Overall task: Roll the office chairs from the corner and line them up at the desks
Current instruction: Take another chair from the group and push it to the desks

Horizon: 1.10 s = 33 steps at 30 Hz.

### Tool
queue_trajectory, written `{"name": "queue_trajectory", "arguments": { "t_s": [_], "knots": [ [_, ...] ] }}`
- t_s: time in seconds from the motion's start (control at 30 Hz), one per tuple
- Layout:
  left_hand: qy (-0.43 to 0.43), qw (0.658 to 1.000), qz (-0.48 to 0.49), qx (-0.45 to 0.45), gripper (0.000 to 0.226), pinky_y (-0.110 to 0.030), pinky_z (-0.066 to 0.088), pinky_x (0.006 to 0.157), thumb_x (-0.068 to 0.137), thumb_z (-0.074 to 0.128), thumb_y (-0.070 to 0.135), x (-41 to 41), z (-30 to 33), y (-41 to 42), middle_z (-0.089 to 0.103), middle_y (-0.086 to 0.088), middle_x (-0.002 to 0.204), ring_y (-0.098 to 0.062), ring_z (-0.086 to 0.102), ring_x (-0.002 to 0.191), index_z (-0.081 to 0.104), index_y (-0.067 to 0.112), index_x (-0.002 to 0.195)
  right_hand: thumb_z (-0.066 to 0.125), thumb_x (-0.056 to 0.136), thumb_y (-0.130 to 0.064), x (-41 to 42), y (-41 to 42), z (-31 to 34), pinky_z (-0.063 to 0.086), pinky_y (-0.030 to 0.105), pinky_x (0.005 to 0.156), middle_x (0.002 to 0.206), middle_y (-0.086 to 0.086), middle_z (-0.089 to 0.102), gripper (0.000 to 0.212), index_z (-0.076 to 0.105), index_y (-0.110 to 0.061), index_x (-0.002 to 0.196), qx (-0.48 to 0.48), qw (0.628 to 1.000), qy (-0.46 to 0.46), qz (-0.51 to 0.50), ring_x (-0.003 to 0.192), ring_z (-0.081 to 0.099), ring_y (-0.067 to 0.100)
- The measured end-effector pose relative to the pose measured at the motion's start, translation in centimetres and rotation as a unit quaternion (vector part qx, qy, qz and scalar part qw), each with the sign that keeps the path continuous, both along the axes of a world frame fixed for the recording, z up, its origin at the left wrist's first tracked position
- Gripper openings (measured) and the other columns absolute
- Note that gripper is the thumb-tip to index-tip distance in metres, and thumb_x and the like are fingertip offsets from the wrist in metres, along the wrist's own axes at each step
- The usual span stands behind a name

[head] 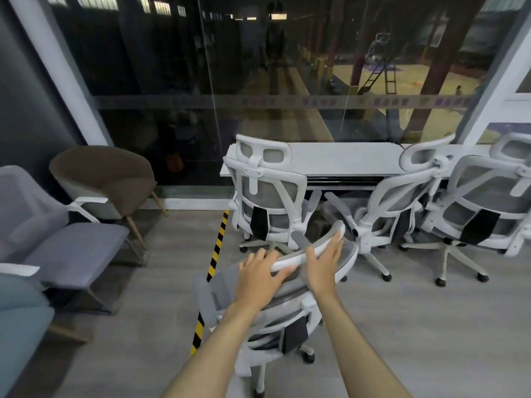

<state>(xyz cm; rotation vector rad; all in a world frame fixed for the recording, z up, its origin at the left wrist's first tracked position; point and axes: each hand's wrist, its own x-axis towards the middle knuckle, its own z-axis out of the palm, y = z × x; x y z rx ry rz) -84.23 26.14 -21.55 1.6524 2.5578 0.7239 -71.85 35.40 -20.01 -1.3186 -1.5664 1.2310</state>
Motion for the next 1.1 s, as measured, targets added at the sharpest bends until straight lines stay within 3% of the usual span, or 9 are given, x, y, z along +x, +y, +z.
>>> {"name": "queue_trajectory", "arguments": {
  "t_s": [0.2, 0.33, 0.47, 0.63, 0.7, 0.8, 0.87, 0.97, 1.1],
  "knots": [
    [-0.016, 0.999, 0.049, 0.017, 0.046, -0.033, 0.036, 0.082, 0.091, 0.043, 0.075, -1.4, -0.2, 7.1, 0.049, 0.014, 0.100, -0.012, 0.039, 0.090, 0.057, 0.035, 0.107, 0.047, 0.089, -0.050, -1.7, 7.4, -0.2, 0.042, 0.047, 0.109, 0.158, -0.001, 0.036, 0.081, -0.001, -0.055, 0.154, -0.010, 0.998, 0.023, 0.049, 0.133, 0.046, 0.019],
    [-0.022, 0.998, 0.062, 0.015, 0.047, -0.035, 0.036, 0.082, 0.091, 0.042, 0.075, -2.3, 0.0, 10.3, 0.040, 0.015, 0.096, -0.013, 0.039, 0.091, 0.056, 0.033, 0.103, 0.046, 0.097, -0.045, -2.7, 11.2, -0.8, 0.040, 0.038, 0.096, 0.151, 0.000, 0.041, 0.075, 0.001, -0.052, 0.155, -0.014, 0.997, 0.012, 0.075, 0.121, 0.049, 0.017],
    [-0.024, 0.998, 0.066, 0.000, 0.060, -0.037, 0.040, 0.085, 0.089, 0.030, 0.082, -2.5, -0.5, 11.5, 0.046, 0.013, 0.102, -0.015, 0.047, 0.099, 0.057, 0.031, 0.108, 0.044, 0.102, -0.041, -3.1, 12.4, -1.0, 0.038, 0.038, 0.086, 0.129, -0.016, 0.039, 0.072, -0.002, -0.050, 0.156, 0.003, 0.997, -0.008, 0.077, 0.099, 0.047, 0.011],
    [-0.023, 0.996, 0.090, 0.006, 0.050, -0.033, 0.032, 0.079, 0.091, 0.039, 0.077, -1.7, -0.5, 11.9, 0.043, 0.014, 0.100, -0.014, 0.044, 0.096, 0.055, 0.031, 0.102, 0.045, 0.102, -0.040, -2.7, 13.1, -0.7, 0.043, 0.039, 0.090, 0.112, -0.027, 0.045, 0.072, -0.003, -0.052, 0.155, 0.008, 0.996, -0.011, 0.089, 0.087, 0.053, -0.001],
    [-0.036, 0.996, 0.077, -0.007, 0.047, -0.033, 0.034, 0.082, 0.093, 0.039, 0.075, -1.5, -0.2, 11.6, 0.043, 0.013, 0.104, -0.014, 0.044, 0.099, 0.053, 0.032, 0.107, 0.045, 0.102, -0.043, -2.4, 13.2, -0.9, 0.041, 0.039, 0.088, 0.113, -0.023, 0.050, 0.072, -0.003, -0.052, 0.155, 0.012, 0.995, -0.015, 0.102, 0.088, 0.054, 0.001],
    [-0.072, 0.996, 0.039, -0.037, 0.042, -0.036, 0.037, 0.094, 0.097, 0.042, 0.066, -1.5, 0.8, 11.0, 0.044, 0.011, 0.116, -0.016, 0.042, 0.111, 0.051, 0.032, 0.120, 0.042, 0.093, -0.066, -1.6, 13.2, -0.8, 0.048, 0.048, 0.094, 0.122, 0.006, 0.061, 0.073, -0.008, -0.067, 0.147, -0.017, 0.993, -0.041, 0.111, 0.103, 0.061, 0.019],
    [-0.113, 0.992, 0.007, -0.058, 0.043, -0.038, 0.036, 0.104, 0.100, 0.047, 0.057, -1.8, 1.6, 10.0, 0.045, 0.008, 0.128, -0.017, 0.039, 0.123, 0.048, 0.031, 0.133, 0.040, 0.091, -0.072, -0.8, 12.8, -0.2, 0.046, 0.055, 0.103, 0.140, 0.012, 0.051, 0.077, -0.007, -0.061, 0.151, -0.004, 0.989, -0.083, 0.123, 0.121, 0.057, 0.030],
    [-0.178, 0.983, -0.007, -0.031, 0.048, -0.036, 0.035, 0.109, 0.101, 0.054, 0.040, -1.9, 2.4, 7.1, 0.042, 0.007, 0.141, -0.017, 0.033, 0.134, 0.041, 0.027, 0.145, 0.044, 0.100, -0.053, 1.0, 11.2, 0.8, 0.043, 0.050, 0.106, 0.160, 0.006, 0.026, 0.069, 0.011, -0.039, 0.159, 0.057, 0.975, -0.162, 0.138, 0.138, 0.044, 0.029],
    [-0.152, 0.988, 0.008, -0.009, 0.046, -0.037, 0.041, 0.107, 0.102, 0.054, 0.032, -2.1, 1.6, 1.8, 0.043, 0.007, 0.144, -0.017, 0.038, 0.134, 0.041, 0.028, 0.146, 0.049, 0.101, -0.037, 3.4, 7.7, 0.6, 0.049, 0.047, 0.100, 0.158, 0.000, 0.030, 0.050, 0.041, -0.024, 0.149, 0.150, 0.940, -0.267, 0.153, 0.136, 0.046, 0.027]
  ]
}}
